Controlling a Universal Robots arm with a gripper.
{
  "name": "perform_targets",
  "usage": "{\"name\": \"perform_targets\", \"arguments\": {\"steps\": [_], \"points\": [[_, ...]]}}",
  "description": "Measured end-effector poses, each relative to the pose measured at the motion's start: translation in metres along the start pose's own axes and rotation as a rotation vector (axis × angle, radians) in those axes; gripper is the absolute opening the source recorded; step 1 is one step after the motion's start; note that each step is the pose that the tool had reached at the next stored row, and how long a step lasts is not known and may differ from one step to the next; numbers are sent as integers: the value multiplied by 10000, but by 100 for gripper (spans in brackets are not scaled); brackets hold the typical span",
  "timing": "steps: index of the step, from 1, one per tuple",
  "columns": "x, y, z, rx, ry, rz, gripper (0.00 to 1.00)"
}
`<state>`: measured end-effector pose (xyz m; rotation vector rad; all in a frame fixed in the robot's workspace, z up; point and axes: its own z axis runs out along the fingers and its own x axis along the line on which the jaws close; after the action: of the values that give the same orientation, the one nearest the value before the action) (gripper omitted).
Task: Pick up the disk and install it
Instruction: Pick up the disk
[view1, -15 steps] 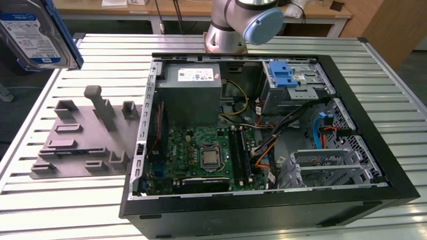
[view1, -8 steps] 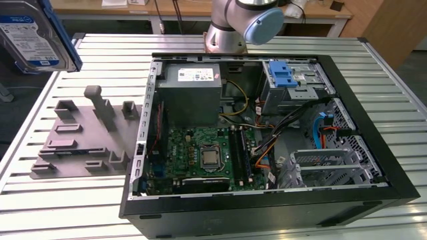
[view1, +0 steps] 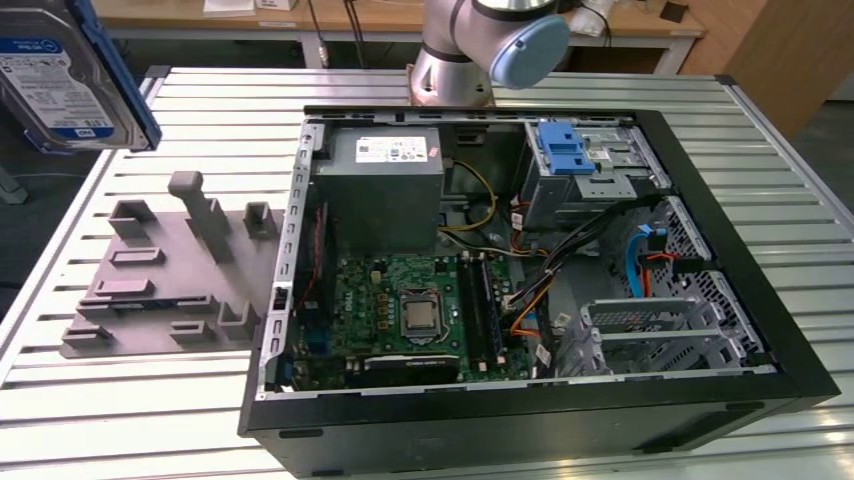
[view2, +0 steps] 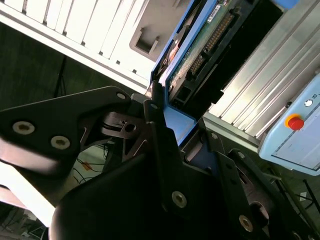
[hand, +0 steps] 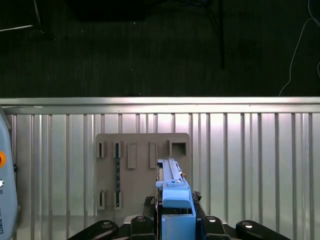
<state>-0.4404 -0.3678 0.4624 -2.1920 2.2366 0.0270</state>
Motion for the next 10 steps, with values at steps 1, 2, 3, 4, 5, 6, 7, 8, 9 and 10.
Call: {"name": "perform_targets", "arguments": {"steps": [1,2,3,4,5,6,7,8,9,10], "points": [[3,-8,0,-19,0,5,36],[6,-17,1,-40,0,9,36],[9,-27,1,-62,0,13,36],[12,-36,1,-80,1,16,36],[18,-44,0,-92,0,18,36],[25,-50,0,-98,-2,19,36],[32,-56,-1,-104,-4,19,36],[37,-59,-3,-107,-5,19,36],[41,-61,-6,-108,-6,20,36],[42,-62,-12,-109,-5,20,36]]}}
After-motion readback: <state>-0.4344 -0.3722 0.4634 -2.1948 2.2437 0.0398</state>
